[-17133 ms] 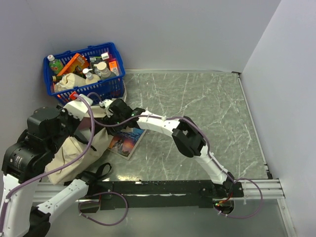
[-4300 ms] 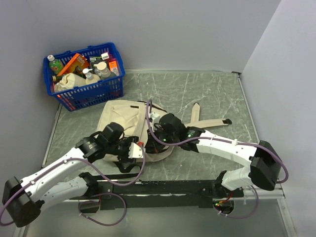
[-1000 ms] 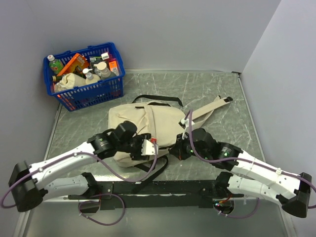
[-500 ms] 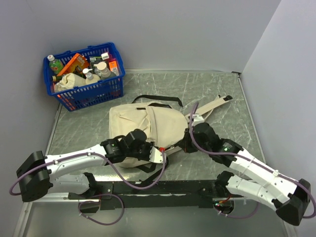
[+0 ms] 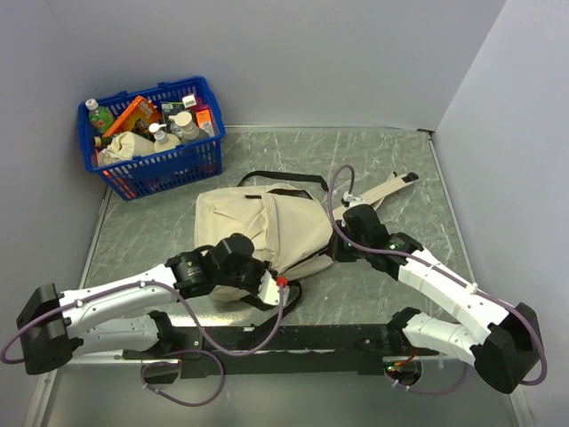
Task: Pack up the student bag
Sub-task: Adjust the student bag at the center of the board.
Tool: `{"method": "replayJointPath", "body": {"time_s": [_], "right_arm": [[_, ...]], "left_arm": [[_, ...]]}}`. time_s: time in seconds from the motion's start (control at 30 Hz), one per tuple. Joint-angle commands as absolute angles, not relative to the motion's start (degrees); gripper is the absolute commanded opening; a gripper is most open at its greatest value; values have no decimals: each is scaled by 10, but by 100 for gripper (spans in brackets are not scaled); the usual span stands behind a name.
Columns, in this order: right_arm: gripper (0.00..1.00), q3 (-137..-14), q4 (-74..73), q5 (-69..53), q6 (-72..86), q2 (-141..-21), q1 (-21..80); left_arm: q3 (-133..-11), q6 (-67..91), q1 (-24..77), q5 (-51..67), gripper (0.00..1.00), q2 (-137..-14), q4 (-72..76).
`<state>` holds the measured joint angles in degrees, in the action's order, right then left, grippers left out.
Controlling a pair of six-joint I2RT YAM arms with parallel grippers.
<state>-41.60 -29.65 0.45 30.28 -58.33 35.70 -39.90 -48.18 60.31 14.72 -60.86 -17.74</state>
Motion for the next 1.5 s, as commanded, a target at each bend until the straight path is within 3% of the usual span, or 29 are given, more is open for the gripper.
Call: {"method": "replayJointPath", "body": {"time_s": [0.0,0.2,0.33,0.43,0.5,0.6,0.7,0.83,1.03,1.13,1.3,1.47], "right_arm": [[0,-452,-291,106,265,-574,321],[0,-449,-253,-40,265,-493,331],[0,-432,-259,-54,300,-461,439],[0,-404,-255,-47,332,-449,493],[0,-381,-242,-53,349,-443,505],[0,-373,-240,-50,355,-442,523],[0,-373,-238,-46,357,-437,533],[0,-367,-243,-39,357,-425,538],[0,-369,-250,-25,350,-414,537],[0,-369,-249,-19,345,-418,537],[0,-373,-270,15,335,-428,536],[0,-392,-318,69,321,-449,486]], "left_arm": [[-402,-534,608,198,1,-558,-380],[-353,-569,607,150,1,-492,-424],[-309,-612,602,100,4,-425,-407],[-327,-544,602,117,28,-417,-337],[-376,-468,603,121,53,-470,-285],[-448,-388,605,139,67,-549,-262],[-465,-356,625,163,69,-589,-197],[-461,-357,645,129,63,-642,-150],[-438,-363,657,120,46,-681,-113],[-426,-359,667,106,34,-690,-96],[-417,-371,674,105,4,-681,-106],[-422,-378,677,114,1,-664,-130]]}}
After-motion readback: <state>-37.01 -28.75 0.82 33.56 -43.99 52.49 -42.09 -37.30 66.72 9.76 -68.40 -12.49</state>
